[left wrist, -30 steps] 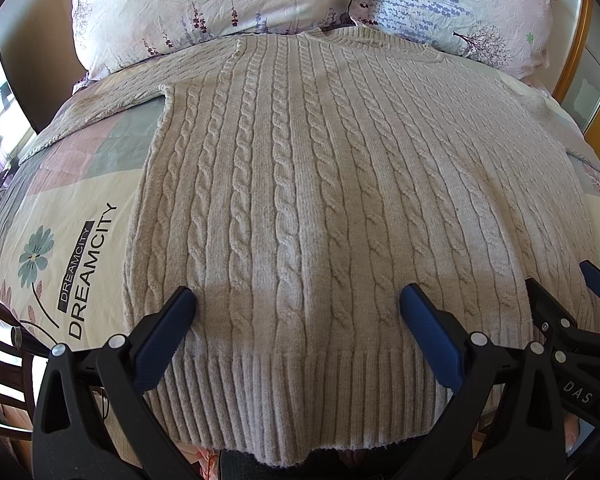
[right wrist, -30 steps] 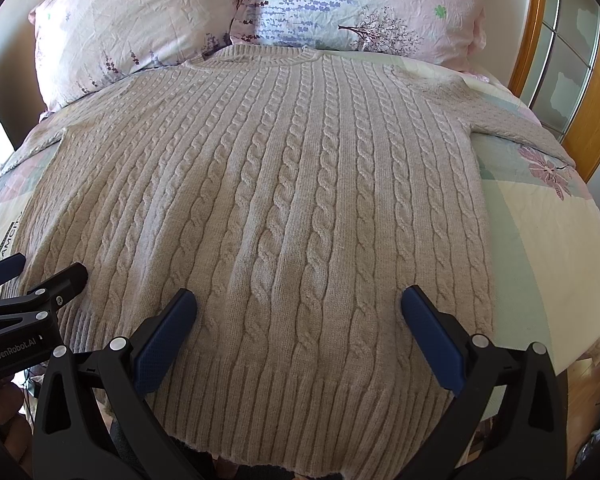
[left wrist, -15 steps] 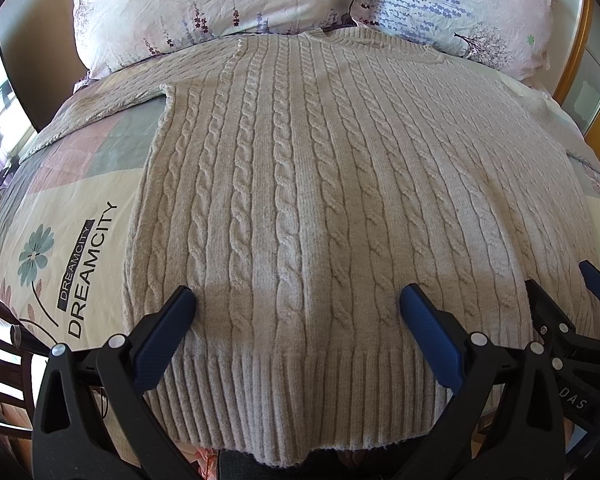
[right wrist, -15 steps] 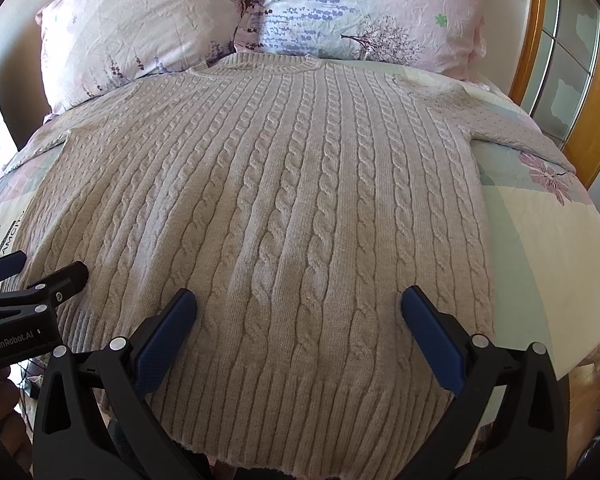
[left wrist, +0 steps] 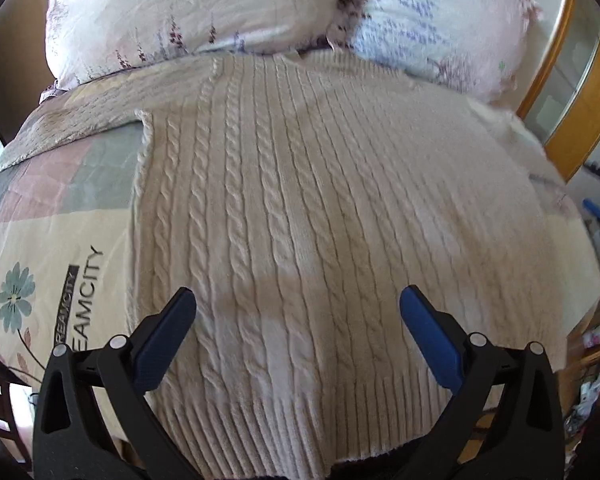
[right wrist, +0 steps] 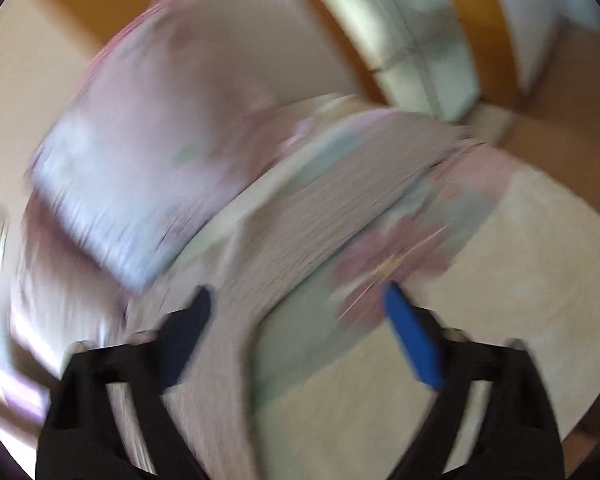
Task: Fold small clothes
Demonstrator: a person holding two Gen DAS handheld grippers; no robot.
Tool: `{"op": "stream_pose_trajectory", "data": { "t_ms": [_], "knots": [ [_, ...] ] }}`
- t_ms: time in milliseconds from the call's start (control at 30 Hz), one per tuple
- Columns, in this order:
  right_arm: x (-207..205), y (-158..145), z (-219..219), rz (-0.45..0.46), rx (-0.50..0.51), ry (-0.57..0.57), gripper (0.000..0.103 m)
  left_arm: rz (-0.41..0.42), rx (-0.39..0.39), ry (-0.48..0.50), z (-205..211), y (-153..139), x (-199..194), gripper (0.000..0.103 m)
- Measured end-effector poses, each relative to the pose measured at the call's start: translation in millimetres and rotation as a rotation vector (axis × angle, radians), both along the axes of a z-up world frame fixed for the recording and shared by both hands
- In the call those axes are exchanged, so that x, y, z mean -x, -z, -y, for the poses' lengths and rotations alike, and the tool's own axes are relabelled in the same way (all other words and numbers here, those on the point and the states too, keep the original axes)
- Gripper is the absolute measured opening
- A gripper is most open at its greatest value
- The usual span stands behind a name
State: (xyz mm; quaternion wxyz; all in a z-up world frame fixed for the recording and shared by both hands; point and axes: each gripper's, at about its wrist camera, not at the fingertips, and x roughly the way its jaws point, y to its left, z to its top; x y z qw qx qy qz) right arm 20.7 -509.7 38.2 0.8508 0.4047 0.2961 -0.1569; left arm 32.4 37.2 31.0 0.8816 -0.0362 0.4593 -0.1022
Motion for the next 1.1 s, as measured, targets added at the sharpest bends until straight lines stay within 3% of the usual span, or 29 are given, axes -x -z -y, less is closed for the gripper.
{"op": "stream_pose_trajectory", "data": {
  "t_ms": [133, 233, 333, 400, 433, 500, 567, 667, 767, 833, 900, 1000, 1100],
  "knots": [
    [-26.5, 28.4, 87.3, -0.057, -0.11, 0.166, 0.05, 0.145, 0.182, -0.042, -48.0, -23.2, -20.8, 0.101],
    [-34.7, 54.8, 121.5, -0.063, -0.224, 0.238, 0.042, 0.212, 0.249, -0.078, -81.5, -27.8, -38.2, 0.101],
    [-40.0, 57.3, 129.2, -0.046, -0.207, 0.242, 0.037, 0.197, 0.198, -0.173, -107.9, -24.9, -59.6, 0.101],
    [-46.9, 58.1, 127.9, -0.057, -0.194, 0.248, 0.023, 0.194, 0.155, -0.242, -126.3, -20.8, -69.9, 0.101],
    [-48.9, 59.7, 129.7, -0.064, -0.185, 0.254, 0.008, 0.193, 0.14, -0.276, -135.9, -19.1, -76.0, 0.101],
    [-54.9, 59.7, 134.3, -0.071, -0.167, 0.269, 0.008, 0.188, 0.144, -0.311, -156.3, -14.9, -82.5, 0.101],
    [-58.2, 39.9, 119.1, -0.054, -0.076, 0.274, 0.008, 0.177, 0.17, -0.358, -176.3, -9.7, -88.7, 0.101],
    [-79.2, -25.9, 43.8, 0.082, 0.179, 0.108, 0.007, 0.156, 0.266, -0.424, -213.3, -0.9, -90.1, 0.101],
    [-98.7, -76.7, -63.2, 0.223, 0.323, -0.15, 0.007, 0.161, 0.361, -0.485, -244.0, 4.6, -94.7, 0.101],
    [-112.1, -92.5, -151.2, 0.3, 0.371, -0.369, 0.007, 0.187, 0.37, -0.512, -253.3, 4.7, -96.1, 0.101],
    [-126.6, -86.8, -240.2, 0.322, 0.385, -0.608, 0.008, 0.21, 0.34, -0.532, -258.4, 3.3, -99.0, 0.101],
    [-144.1, -47.3, -358.2, 0.197, 0.348, -0.958, 0.009, 0.216, 0.306, -0.586, -271.3, 2.9, -104.9, 0.101],
    [-144.9, -27.4, -388.8, 0.15, 0.28, -1.042, 0.013, 0.203, 0.337, -0.648, -293.2, 5.5, -109.4, 0.101]
  ]
}}
